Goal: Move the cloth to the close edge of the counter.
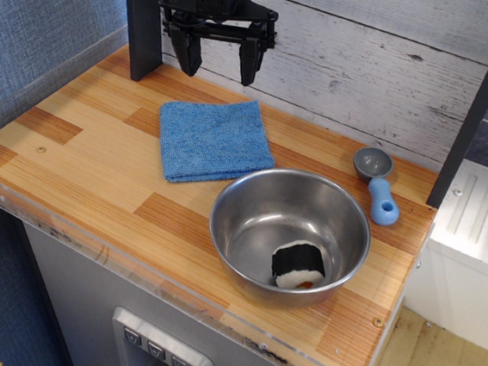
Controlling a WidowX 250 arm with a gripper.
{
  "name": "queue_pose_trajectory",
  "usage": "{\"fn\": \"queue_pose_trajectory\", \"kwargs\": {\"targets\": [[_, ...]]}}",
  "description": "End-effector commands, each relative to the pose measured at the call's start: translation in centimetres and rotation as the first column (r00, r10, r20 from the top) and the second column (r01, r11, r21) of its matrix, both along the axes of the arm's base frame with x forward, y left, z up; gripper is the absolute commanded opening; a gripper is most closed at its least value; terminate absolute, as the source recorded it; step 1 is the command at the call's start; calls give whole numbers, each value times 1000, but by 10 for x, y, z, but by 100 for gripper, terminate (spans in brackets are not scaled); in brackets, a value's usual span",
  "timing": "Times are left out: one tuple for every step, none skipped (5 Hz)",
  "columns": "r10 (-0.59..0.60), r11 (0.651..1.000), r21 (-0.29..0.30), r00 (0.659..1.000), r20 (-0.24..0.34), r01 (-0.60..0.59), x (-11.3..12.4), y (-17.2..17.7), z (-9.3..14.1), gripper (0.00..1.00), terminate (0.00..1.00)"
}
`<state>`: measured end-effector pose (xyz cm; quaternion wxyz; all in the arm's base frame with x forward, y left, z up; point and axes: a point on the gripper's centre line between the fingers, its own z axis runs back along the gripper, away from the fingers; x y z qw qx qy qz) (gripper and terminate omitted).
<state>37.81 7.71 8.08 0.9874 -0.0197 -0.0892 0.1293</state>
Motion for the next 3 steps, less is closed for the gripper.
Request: {"fn": "queue_pose_trajectory", "kwargs": {"targets": [[0, 1000, 0, 1000, 0, 0, 0, 0, 0, 100, 0], [12, 999, -32, 1000, 11, -11, -1, 2, -9, 100, 0], [19, 1000, -22, 1000, -13, -19, 0, 5, -21, 100, 0]]}}
